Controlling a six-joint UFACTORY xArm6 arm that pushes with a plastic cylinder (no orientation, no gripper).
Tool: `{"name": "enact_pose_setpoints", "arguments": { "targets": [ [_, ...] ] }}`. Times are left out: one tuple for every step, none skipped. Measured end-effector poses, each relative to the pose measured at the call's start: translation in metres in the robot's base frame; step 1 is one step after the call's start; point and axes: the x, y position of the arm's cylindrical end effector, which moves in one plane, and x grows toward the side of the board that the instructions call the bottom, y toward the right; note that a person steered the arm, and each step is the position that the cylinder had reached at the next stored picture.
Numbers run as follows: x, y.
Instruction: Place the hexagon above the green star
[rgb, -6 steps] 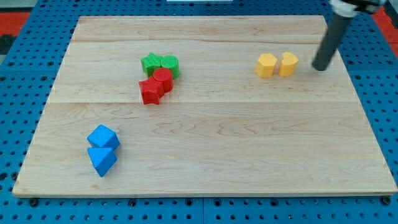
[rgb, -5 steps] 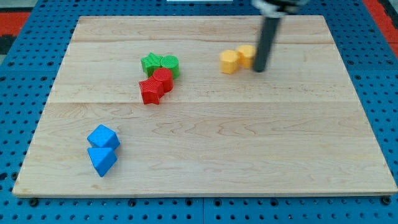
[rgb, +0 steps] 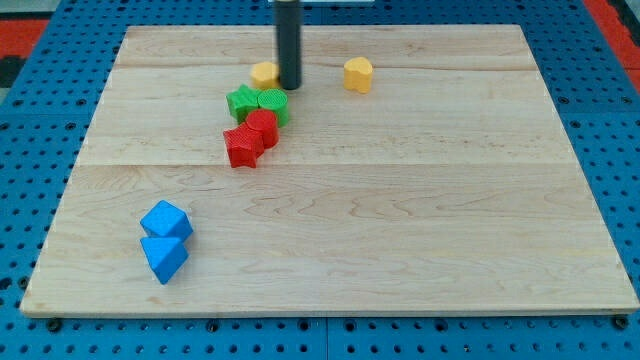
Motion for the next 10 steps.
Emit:
{"name": "enact_pose_setpoints", "arguments": {
  "targets": [
    [-0.059, 0.027],
    [-0.055, -0.029],
    [-0.045, -0.028],
    [-0.037, -0.001],
    [-0.040, 0.003],
    [-0.072, -0.049],
    [-0.048, -0.057],
    [-0.046, -0.032],
    [-0.029, -0.015],
    [-0.019, -0.015]
  ]
}}
